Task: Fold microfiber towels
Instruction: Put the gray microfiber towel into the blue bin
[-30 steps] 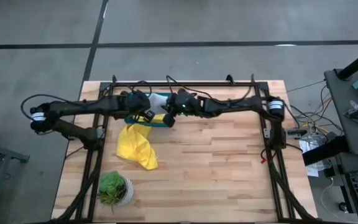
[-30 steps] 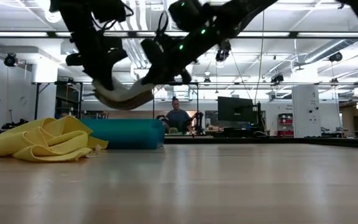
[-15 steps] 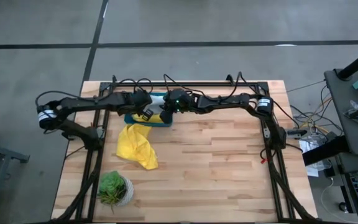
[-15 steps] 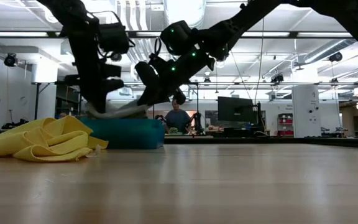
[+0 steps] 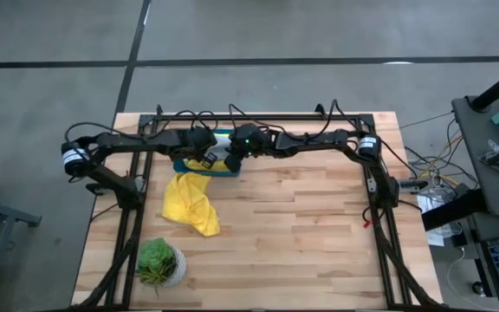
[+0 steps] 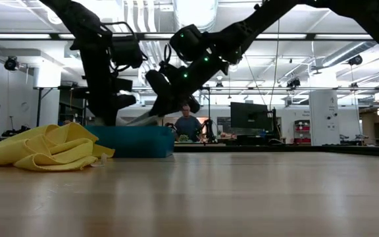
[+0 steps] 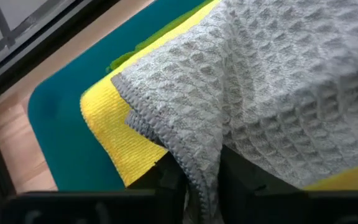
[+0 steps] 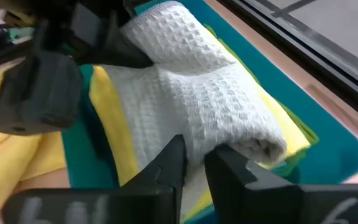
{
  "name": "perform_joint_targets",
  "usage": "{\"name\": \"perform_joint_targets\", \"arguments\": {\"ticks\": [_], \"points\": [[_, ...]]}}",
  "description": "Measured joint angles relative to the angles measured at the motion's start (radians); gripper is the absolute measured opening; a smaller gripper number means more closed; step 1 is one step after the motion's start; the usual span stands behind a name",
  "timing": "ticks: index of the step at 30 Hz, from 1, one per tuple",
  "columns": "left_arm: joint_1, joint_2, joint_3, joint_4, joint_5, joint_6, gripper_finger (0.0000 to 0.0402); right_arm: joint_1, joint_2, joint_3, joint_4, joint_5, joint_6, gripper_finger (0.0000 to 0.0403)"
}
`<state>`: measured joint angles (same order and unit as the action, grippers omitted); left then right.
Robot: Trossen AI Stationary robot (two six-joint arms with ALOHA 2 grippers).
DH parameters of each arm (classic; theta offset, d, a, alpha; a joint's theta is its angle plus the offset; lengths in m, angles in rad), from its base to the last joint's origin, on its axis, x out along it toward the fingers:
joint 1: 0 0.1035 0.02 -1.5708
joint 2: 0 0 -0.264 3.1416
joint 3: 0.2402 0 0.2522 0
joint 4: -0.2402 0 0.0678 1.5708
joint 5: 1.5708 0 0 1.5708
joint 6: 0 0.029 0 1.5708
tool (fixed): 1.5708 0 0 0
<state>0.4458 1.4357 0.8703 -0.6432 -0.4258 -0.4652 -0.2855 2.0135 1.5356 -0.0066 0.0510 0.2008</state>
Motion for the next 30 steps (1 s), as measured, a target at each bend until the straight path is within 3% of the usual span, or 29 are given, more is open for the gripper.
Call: {"name": "perform_joint_targets", "arguments": {"ticks": [8, 17, 22, 26, 30], "points": [[0.0, -0.012, 0.008, -0.02, -0.002, 0.0, 0.011, -0.017, -0.005, -0.002, -0.074, 0.0, 0.01, 0.012], [0.0, -0.04, 0.059, -0.14, -0.001, 0.073, 0.0121, -0.042, -0.075, -0.002, -0.172, 0.001, -0.02, 0.0152], [0.0, -0.07, 0.091, -0.134, 0.0, 0.139, 0.0121, -0.042, -0.092, -0.002, -0.135, -0.006, -0.055, 0.0127], [0.0, -0.085, 0.091, -0.024, 0.001, 0.188, 0.0113, -0.042, -0.066, -0.002, -0.054, -0.044, -0.064, 0.0078], [0.004, -0.065, 0.069, 0.077, 0.002, 0.222, 0.0078, -0.042, -0.018, -0.002, 0.024, -0.071, -0.056, 0.0024]]}}
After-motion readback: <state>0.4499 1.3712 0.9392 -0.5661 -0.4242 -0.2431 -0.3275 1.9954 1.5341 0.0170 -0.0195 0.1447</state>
